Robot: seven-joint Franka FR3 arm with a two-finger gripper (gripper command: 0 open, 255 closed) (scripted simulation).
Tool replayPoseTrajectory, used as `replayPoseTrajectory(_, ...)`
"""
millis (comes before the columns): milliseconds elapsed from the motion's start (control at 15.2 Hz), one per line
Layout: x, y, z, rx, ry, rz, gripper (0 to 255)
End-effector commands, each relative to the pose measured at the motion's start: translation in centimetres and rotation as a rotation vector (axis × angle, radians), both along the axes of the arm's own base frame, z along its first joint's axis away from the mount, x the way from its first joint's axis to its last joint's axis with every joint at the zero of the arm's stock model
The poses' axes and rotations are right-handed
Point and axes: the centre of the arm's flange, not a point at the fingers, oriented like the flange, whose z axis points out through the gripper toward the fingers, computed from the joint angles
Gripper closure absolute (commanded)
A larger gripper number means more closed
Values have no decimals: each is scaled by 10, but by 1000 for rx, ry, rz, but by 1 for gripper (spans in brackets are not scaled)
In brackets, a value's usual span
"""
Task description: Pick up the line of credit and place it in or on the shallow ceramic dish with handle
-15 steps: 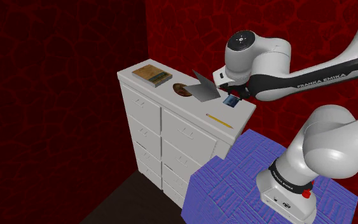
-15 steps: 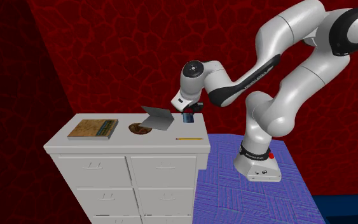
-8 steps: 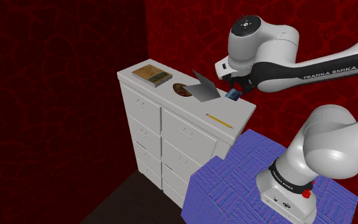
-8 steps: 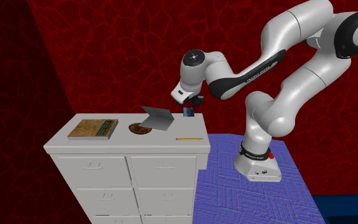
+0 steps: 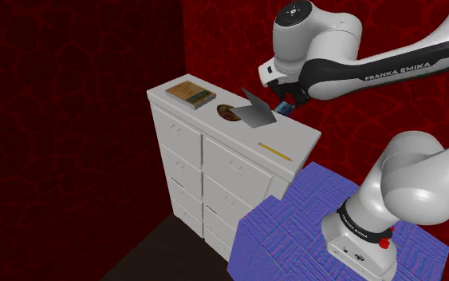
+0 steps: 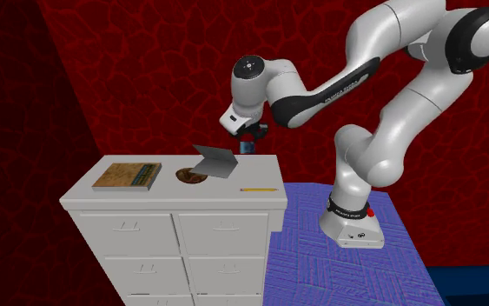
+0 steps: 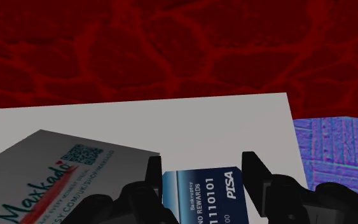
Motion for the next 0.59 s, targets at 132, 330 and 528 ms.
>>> replayPoseTrajectory(132,48,21,4,0,1,0,255)
replayPoseTrajectory(330,84,39,6,0,1,0,255)
replayPoseTrajectory(528,119,56,8,0,1,0,255)
